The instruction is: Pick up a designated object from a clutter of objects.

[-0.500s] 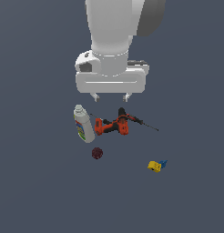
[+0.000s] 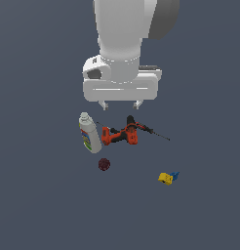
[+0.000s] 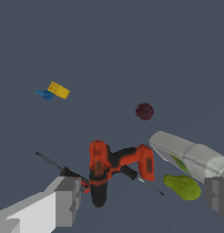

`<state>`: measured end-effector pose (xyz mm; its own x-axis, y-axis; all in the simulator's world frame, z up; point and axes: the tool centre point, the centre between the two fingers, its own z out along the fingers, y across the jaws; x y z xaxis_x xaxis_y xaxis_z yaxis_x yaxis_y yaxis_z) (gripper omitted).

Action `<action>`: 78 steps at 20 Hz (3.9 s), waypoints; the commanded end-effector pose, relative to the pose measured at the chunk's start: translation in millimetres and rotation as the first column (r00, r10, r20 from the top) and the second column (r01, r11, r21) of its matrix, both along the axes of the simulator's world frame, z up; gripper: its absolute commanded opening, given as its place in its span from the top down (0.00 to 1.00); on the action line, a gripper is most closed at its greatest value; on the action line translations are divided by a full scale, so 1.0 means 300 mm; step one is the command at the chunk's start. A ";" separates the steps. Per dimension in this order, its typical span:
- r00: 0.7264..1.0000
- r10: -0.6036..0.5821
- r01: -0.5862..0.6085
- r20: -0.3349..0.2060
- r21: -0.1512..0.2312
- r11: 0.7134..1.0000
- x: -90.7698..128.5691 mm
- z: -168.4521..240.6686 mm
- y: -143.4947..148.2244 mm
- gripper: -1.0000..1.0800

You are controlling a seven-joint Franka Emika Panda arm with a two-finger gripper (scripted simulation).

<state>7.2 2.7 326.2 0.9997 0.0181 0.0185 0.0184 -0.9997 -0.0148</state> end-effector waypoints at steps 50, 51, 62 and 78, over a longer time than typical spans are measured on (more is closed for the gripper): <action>0.578 0.816 -0.816 -0.018 -0.015 0.578 -0.422 -0.876 0.599 0.04; 0.583 0.813 -0.813 -0.019 -0.015 0.582 -0.418 -0.873 0.597 0.04; 0.580 0.814 -0.815 -0.019 -0.015 0.580 -0.423 -0.971 0.596 0.04; 0.578 0.816 -0.816 -0.018 -0.015 0.578 -0.422 -1.043 0.599 1.00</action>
